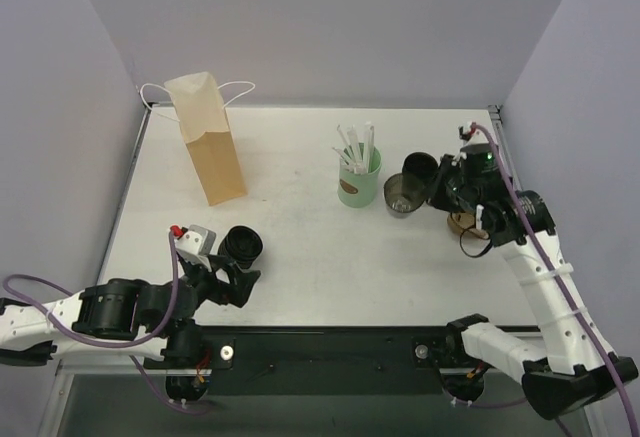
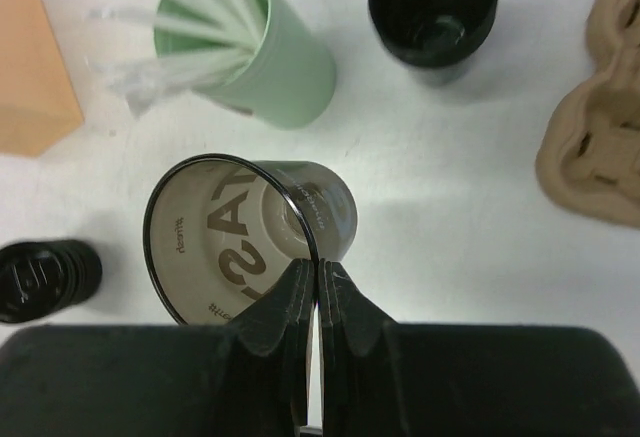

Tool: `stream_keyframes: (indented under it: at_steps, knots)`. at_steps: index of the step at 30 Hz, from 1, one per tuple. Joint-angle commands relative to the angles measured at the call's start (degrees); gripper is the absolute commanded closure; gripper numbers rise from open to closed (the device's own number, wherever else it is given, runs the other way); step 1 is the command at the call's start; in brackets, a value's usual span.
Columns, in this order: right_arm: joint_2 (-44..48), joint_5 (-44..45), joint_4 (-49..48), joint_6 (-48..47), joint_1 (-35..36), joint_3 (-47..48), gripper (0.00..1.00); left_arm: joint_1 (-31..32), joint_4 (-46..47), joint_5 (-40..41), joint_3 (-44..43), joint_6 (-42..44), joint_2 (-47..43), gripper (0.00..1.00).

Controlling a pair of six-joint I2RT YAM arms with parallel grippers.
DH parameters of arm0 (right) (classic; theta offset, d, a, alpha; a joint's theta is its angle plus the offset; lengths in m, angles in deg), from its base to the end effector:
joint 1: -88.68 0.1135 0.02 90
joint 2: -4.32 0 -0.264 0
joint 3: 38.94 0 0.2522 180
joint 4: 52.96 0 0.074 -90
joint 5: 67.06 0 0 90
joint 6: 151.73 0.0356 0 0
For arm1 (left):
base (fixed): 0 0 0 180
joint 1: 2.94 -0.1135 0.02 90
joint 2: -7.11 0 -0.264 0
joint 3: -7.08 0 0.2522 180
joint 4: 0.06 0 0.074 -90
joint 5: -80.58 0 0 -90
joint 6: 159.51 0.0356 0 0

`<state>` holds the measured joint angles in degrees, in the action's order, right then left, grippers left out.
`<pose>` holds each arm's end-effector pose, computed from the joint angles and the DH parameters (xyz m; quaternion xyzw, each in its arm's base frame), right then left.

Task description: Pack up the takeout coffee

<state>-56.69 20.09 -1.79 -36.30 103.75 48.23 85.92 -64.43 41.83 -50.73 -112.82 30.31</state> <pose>0.2098 0.0583 0.4093 0.0628 0.8409 0.2056 0.4966 0.0291 -0.0679 0.3130 0.1018 0.8031 -0.2620 0.5254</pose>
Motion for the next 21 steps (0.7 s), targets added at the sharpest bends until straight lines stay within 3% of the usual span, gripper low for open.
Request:
stream_keyframes:
  at_steps: [1,5,10,17,21]
  knots:
    - [6.25,2.32,-1.19,6.8,7.23,-10.26,1.0,0.53,-2.47,3.24,-0.68,-2.57,0.79,0.06]
    - [10.21,4.24,-9.78,12.53,16.38,-19.6,1.0,0.53,-4.84,5.35,-1.3,-5.72,0.27,0.06]
    - [6.8,11.0,-14.73,15.96,28.07,-24.62,1.0,0.53,-11.35,10.36,-2.53,-12.41,-0.35,0.07]
    - [3.71,12.78,-26.23,18.34,34.06,-31.38,1.0,0.53,-12.58,10.1,-3.49,-13.11,-1.93,0.09]
    - [1.6,13.31,-27.12,21.67,34.24,-33.15,1.0,0.53,-14.07,10.72,-4.64,-13.73,-0.79,0.09]
